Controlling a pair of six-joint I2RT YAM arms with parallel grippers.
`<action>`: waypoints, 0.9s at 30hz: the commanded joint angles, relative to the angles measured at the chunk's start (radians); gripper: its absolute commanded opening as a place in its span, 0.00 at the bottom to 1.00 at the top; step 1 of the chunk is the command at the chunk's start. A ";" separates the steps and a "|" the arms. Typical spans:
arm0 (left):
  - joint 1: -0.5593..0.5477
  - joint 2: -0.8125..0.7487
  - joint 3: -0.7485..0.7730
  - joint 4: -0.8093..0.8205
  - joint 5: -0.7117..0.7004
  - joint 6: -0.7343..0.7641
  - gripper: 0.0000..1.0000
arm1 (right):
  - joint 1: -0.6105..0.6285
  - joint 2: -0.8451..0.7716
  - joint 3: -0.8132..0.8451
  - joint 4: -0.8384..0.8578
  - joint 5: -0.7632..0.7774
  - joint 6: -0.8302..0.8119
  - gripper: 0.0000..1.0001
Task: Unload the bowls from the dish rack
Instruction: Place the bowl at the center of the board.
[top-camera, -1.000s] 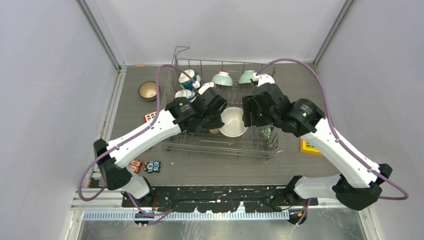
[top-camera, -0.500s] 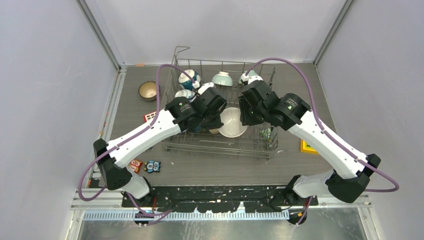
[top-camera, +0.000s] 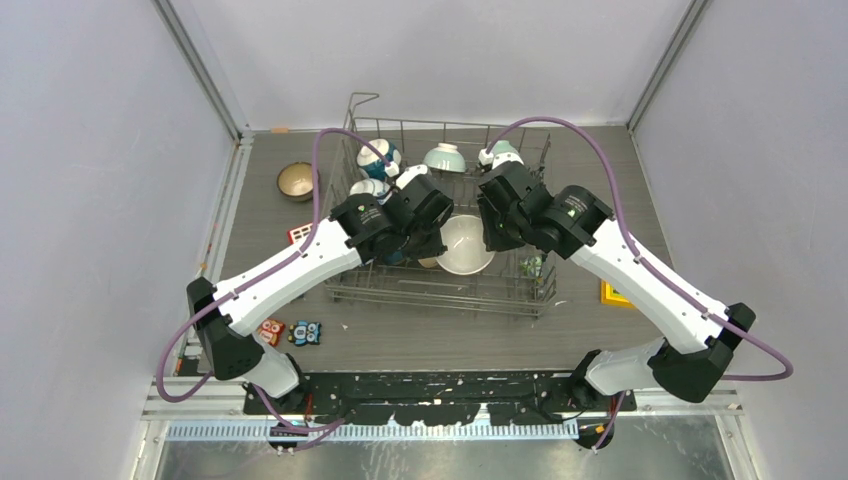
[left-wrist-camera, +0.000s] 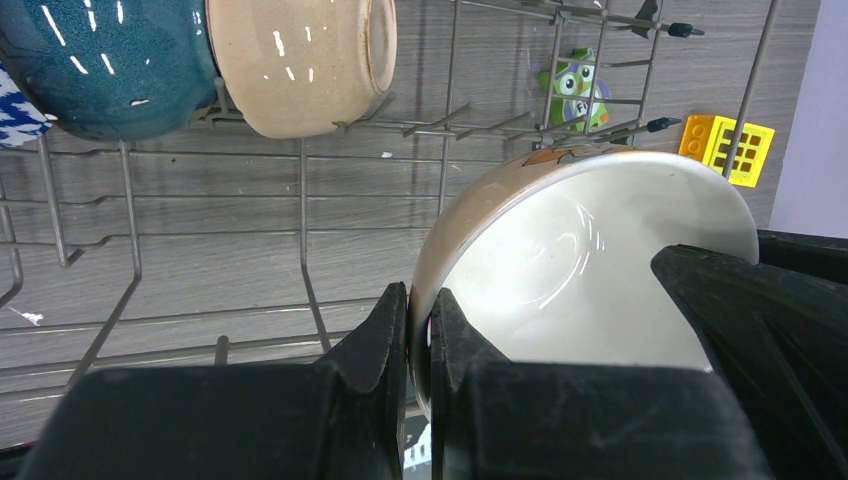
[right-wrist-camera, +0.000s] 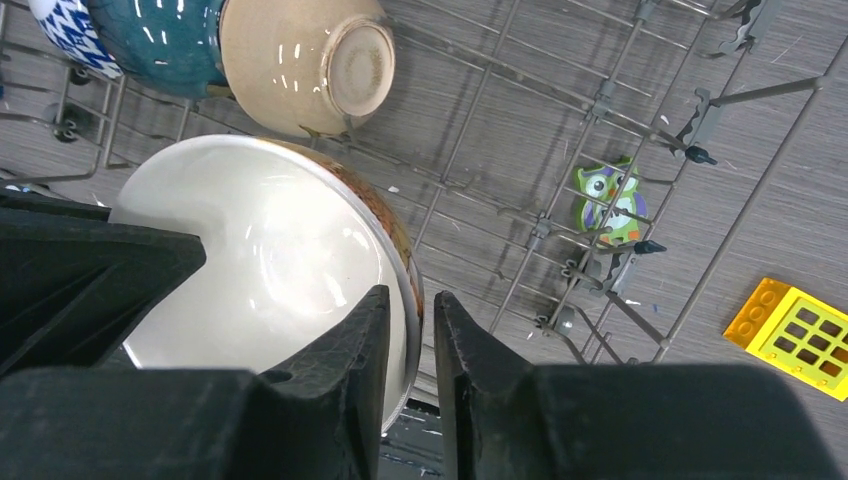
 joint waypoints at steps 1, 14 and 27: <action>0.002 -0.022 0.056 0.066 -0.013 -0.006 0.00 | -0.001 -0.002 -0.009 0.011 0.025 -0.017 0.29; 0.002 -0.048 0.042 0.088 -0.024 0.017 0.09 | -0.001 -0.018 0.012 -0.011 0.033 -0.020 0.01; 0.002 -0.275 -0.035 0.282 -0.028 0.288 1.00 | -0.029 -0.024 0.186 -0.112 0.160 -0.049 0.01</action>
